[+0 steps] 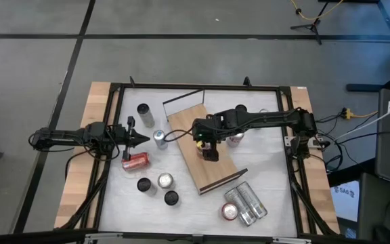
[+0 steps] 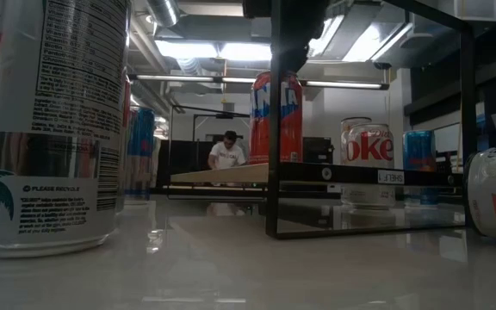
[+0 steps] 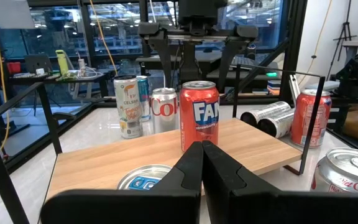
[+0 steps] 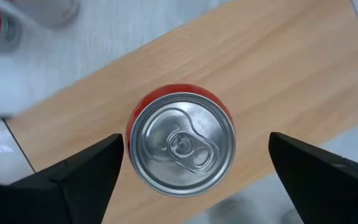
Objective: Place canned beverage on shelf
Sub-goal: Put the top right orange soda can on the shelf
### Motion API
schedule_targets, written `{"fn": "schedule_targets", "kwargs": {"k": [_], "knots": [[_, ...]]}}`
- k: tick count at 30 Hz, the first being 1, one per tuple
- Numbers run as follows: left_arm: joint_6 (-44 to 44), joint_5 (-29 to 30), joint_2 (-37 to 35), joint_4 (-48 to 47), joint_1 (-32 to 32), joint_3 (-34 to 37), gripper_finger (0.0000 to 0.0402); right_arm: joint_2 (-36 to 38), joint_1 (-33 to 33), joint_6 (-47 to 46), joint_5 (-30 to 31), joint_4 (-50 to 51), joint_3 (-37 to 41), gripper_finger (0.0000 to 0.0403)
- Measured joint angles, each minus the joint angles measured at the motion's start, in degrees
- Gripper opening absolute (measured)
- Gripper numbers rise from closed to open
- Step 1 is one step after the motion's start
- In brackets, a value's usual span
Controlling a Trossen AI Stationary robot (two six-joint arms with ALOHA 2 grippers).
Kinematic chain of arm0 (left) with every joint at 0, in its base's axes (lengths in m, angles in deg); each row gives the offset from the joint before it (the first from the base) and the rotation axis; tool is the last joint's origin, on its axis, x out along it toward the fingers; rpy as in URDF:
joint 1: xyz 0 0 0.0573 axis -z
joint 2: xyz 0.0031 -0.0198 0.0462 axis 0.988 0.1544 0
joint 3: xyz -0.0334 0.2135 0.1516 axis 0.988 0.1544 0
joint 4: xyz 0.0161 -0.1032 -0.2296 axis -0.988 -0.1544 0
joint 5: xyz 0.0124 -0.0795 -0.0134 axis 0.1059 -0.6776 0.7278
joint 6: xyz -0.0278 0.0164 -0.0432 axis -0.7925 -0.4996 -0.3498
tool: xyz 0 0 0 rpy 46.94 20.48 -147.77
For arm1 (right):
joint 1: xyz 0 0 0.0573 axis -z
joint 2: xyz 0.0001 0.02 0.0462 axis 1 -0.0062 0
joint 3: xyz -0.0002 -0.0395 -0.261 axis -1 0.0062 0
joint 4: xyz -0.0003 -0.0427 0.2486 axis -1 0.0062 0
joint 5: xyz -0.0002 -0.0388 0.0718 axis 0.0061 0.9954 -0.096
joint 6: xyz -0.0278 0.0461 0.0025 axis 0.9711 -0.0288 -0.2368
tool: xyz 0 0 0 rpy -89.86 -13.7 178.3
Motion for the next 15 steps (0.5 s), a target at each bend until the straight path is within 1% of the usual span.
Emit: {"fn": "schedule_targets", "kwargs": {"k": [3,5,15], "knots": [[0.0,0.0,0.0,0.0,0.0,0.0,0.0,0.0,0.0,-6.9,0.0,0.0,0.0,0.0395],[0.0,0.0,0.0,0.0,0.0,0.0,0.0,0.0,0.0,-9.6,0.0,0.0,0.0,0.0395],[0.0,0.0,0.0,0.0,0.0,0.0,0.0,0.0,0.0,-9.9,0.0,-0.4,0.0,0.0395]]}}
